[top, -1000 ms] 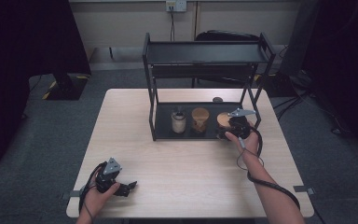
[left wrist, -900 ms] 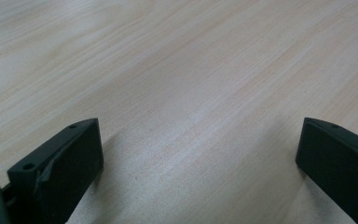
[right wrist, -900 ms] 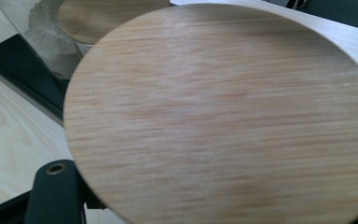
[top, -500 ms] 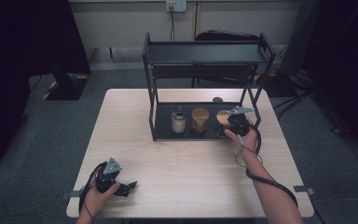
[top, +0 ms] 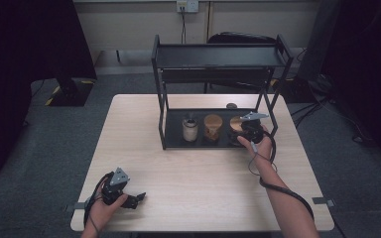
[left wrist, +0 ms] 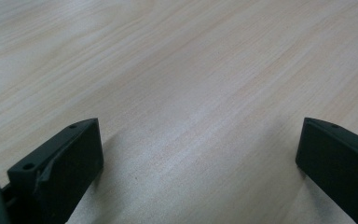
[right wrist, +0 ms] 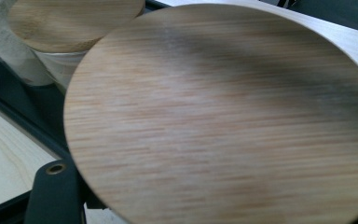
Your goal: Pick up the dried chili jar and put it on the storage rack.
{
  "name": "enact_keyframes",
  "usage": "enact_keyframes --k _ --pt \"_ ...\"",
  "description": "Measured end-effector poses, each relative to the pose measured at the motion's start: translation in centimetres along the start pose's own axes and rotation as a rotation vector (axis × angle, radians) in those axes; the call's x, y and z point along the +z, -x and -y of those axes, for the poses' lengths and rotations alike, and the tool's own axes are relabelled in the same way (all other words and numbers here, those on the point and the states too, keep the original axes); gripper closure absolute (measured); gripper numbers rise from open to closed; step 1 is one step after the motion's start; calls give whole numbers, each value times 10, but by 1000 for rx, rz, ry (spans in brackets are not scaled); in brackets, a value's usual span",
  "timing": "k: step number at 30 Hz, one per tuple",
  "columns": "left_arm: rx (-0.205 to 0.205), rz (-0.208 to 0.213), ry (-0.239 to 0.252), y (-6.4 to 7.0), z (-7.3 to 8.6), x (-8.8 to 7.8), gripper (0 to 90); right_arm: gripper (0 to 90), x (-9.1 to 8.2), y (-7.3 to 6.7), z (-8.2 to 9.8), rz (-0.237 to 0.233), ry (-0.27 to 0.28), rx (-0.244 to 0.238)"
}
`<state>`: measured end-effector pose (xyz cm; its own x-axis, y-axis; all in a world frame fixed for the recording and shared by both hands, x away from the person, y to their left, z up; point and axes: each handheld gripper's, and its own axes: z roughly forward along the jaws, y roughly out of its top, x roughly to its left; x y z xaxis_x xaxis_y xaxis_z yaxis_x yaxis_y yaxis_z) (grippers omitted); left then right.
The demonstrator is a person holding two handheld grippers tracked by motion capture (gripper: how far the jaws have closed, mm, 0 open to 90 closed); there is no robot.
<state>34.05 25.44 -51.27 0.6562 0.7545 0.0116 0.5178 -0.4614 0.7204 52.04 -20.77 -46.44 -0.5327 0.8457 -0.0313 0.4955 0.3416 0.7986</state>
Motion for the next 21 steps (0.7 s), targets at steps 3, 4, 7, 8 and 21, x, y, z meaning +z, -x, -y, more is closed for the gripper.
enact_keyframes --k 3,4,7,8,21 --pt "0 0 0 0 0 0 1 255 3 0 0 2 0 4" --pt "0 0 0 0 0 0 1 255 4 0 -1 5 -2 3" --pt "0 0 0 0 0 0 1 255 7 0 -1 7 -2 10" --pt "0 0 0 0 0 0 1 255 8 0 -1 7 -3 12" --pt "0 0 0 0 0 0 1 255 13 5 2 19 0 34"
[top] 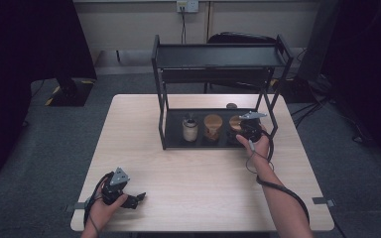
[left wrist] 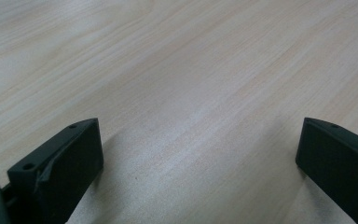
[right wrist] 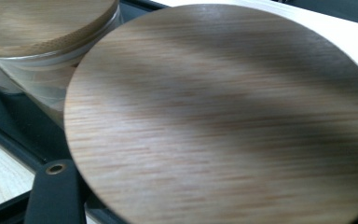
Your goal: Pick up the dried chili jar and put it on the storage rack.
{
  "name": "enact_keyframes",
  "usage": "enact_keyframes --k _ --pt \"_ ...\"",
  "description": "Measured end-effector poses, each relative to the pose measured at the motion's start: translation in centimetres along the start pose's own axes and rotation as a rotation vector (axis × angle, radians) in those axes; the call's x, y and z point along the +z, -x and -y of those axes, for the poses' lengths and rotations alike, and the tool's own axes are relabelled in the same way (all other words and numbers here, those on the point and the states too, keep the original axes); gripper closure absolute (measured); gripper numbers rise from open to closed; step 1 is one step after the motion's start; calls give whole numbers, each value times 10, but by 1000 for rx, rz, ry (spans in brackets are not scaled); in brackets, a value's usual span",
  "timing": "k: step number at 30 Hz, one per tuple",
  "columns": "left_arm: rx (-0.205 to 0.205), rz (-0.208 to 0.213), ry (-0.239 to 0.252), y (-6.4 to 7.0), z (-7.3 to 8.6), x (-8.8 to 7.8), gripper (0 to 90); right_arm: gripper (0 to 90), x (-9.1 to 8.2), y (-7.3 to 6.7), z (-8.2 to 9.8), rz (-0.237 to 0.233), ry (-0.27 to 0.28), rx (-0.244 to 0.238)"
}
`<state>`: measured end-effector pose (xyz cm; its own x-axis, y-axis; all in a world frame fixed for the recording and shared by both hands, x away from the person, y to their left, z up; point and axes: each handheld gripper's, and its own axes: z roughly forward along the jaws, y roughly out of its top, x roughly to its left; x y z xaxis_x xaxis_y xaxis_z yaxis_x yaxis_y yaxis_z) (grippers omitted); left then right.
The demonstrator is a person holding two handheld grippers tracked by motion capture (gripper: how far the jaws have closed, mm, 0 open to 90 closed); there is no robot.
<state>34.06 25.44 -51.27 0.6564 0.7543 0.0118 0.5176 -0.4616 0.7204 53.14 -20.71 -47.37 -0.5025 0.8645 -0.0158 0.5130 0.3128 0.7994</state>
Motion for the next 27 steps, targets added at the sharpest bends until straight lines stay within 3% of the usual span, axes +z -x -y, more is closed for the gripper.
enact_keyframes --k 27 --pt "0 0 0 0 0 0 1 255 10 4 4 17 8 24"
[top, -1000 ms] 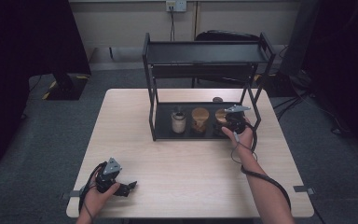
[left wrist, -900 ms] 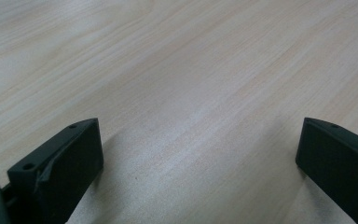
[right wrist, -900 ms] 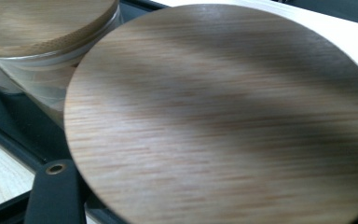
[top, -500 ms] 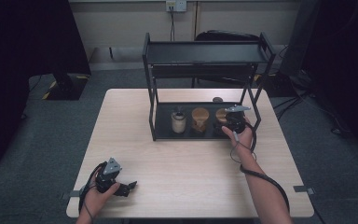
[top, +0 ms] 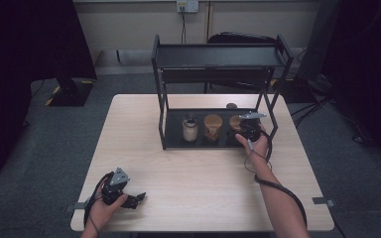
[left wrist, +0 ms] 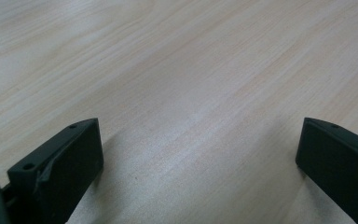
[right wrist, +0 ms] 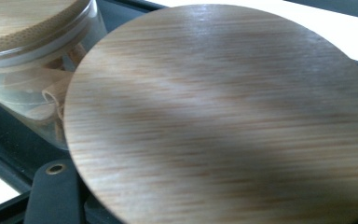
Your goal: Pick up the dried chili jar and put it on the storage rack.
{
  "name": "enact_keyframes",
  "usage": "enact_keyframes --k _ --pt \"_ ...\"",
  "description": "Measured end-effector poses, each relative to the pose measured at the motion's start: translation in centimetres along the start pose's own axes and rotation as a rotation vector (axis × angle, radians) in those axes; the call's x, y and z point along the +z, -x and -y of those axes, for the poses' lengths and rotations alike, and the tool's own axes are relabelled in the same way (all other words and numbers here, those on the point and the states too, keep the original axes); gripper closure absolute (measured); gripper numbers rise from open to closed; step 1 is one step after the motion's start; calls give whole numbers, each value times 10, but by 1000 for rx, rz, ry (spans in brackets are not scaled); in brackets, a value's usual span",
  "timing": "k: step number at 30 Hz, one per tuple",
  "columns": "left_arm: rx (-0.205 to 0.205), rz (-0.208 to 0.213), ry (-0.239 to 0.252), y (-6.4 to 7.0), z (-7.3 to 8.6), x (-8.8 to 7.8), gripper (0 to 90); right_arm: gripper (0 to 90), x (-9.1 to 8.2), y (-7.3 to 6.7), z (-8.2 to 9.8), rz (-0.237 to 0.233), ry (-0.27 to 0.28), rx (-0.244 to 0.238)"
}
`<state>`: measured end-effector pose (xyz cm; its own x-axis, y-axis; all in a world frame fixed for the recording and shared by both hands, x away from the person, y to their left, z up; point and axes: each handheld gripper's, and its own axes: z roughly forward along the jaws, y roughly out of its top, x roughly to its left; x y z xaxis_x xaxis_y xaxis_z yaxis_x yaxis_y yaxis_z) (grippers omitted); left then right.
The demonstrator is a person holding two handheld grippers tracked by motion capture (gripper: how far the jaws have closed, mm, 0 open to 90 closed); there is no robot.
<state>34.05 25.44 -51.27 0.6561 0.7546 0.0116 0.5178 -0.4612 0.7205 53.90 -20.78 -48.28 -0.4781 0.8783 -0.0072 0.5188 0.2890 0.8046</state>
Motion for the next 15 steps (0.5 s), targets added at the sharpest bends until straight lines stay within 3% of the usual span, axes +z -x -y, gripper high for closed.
enact_keyframes --k 15 --pt "0 0 0 0 0 0 1 248 3 2 0 2 4 -2"
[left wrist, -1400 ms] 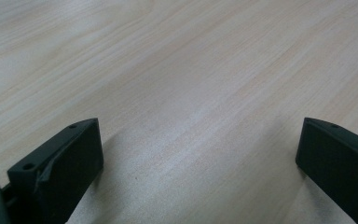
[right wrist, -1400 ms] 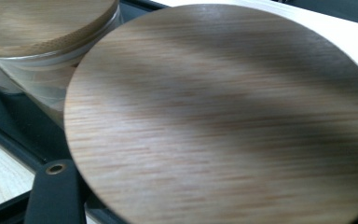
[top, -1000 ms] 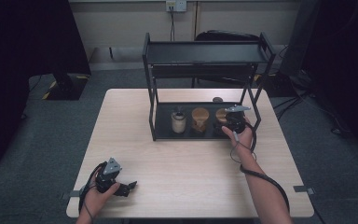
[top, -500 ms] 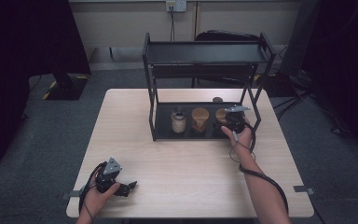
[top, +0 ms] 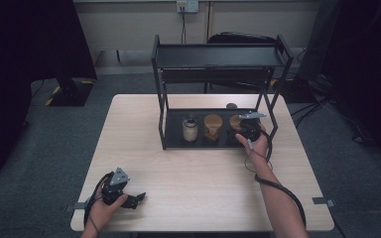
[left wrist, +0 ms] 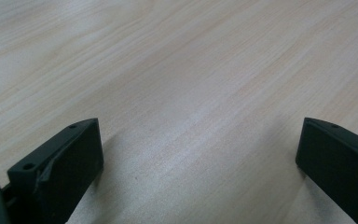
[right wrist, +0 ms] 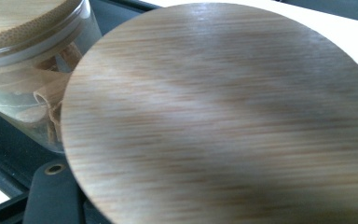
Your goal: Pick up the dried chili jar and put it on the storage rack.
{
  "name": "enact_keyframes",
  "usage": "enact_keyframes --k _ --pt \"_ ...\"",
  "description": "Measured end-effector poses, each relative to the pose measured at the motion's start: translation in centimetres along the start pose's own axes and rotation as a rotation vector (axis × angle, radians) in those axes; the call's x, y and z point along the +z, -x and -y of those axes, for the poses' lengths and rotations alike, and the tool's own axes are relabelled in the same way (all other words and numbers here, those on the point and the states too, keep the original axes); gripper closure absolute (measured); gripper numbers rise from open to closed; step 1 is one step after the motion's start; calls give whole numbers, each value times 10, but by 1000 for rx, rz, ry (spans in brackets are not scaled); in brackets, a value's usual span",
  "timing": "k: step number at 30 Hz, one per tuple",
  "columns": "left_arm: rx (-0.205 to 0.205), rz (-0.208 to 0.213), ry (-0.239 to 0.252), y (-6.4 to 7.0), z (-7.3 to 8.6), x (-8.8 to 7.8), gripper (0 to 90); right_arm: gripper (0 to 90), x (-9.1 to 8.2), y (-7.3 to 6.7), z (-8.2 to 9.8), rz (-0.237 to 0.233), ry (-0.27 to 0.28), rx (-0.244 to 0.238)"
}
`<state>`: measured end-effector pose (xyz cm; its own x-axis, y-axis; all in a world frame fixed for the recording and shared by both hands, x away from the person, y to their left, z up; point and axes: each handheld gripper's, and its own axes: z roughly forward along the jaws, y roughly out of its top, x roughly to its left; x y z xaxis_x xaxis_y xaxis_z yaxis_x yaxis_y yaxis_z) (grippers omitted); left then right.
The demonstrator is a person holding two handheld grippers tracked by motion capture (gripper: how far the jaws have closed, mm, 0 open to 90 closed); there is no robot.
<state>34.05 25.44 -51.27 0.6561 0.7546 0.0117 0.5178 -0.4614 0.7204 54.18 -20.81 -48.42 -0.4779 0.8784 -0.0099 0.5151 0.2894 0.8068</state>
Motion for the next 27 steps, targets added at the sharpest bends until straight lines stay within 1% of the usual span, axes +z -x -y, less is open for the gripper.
enact_keyframes --k 3,7,11,15,18,22,27 --pt "0 0 0 0 0 0 1 240 0 0 -1 -1 -7 0" --pt "0 0 0 0 0 0 1 137 -1 1 0 0 -10 26" --pt "0 0 0 0 0 0 1 61 -3 1 1 -1 -33 29" --pt "0 0 0 0 0 0 1 38 -8 2 0 2 -34 38" --pt "1 0 0 0 0 0 1 23 -12 3 0 -6 -25 45" --pt "0 0 0 0 0 0 1 20 -17 3 2 -6 -24 67" --pt "0 0 0 0 0 0 1 18 -22 1 3 -19 -16 83"
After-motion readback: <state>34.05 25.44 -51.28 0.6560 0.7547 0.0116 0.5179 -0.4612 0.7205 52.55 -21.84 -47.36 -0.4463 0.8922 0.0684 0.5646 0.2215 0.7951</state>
